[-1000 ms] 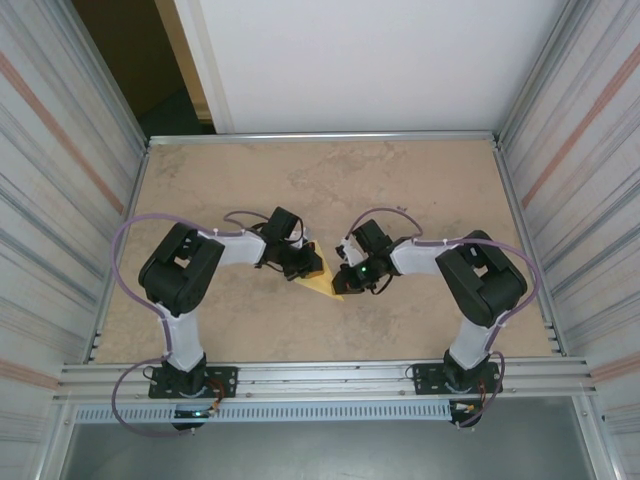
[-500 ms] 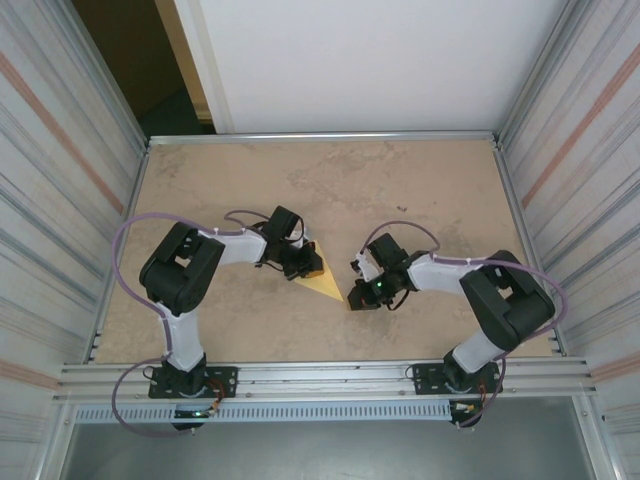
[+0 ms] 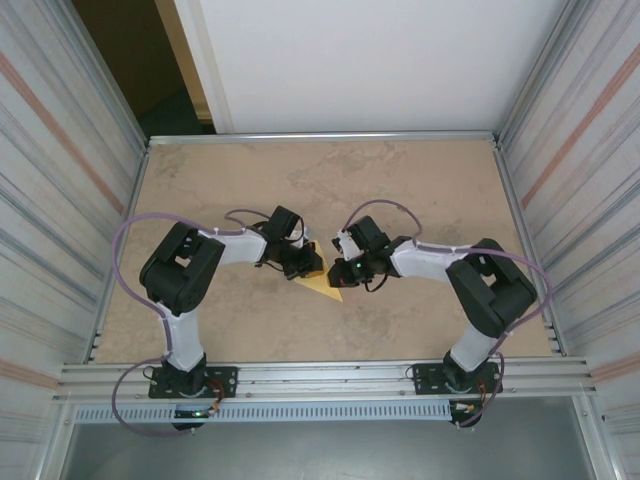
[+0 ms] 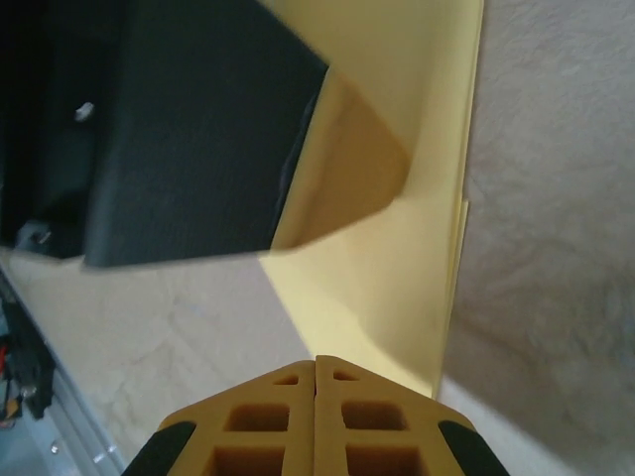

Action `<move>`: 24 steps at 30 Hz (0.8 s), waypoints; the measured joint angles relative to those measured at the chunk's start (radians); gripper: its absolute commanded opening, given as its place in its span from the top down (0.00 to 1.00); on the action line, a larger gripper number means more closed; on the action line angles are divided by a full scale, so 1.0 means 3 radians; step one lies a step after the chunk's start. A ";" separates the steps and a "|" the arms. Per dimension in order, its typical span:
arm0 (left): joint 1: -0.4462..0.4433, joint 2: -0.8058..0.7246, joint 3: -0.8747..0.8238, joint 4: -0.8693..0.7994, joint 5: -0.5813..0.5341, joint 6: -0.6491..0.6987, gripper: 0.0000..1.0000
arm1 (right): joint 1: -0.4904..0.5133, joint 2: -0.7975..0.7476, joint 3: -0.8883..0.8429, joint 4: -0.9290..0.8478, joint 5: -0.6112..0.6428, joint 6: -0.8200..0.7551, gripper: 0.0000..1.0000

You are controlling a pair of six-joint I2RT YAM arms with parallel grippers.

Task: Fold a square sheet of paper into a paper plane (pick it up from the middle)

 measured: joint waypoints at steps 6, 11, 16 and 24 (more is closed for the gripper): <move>-0.0003 -0.0005 0.0008 -0.0003 -0.0001 0.0018 0.93 | 0.0011 0.0240 0.0053 0.0034 0.0070 0.0006 0.98; -0.0010 -0.0020 0.0031 -0.0051 -0.0029 0.0089 0.88 | 0.0011 0.0243 0.0031 0.0067 0.0088 0.0006 0.99; -0.0020 -0.0165 0.0017 -0.0159 -0.0214 0.0168 0.86 | 0.0011 0.0231 -0.0032 0.0174 0.0084 0.0011 0.99; 0.0052 -0.0434 -0.0010 -0.0022 -0.0354 0.0280 0.87 | 0.0011 0.0228 -0.0042 0.0197 0.0084 0.0011 0.99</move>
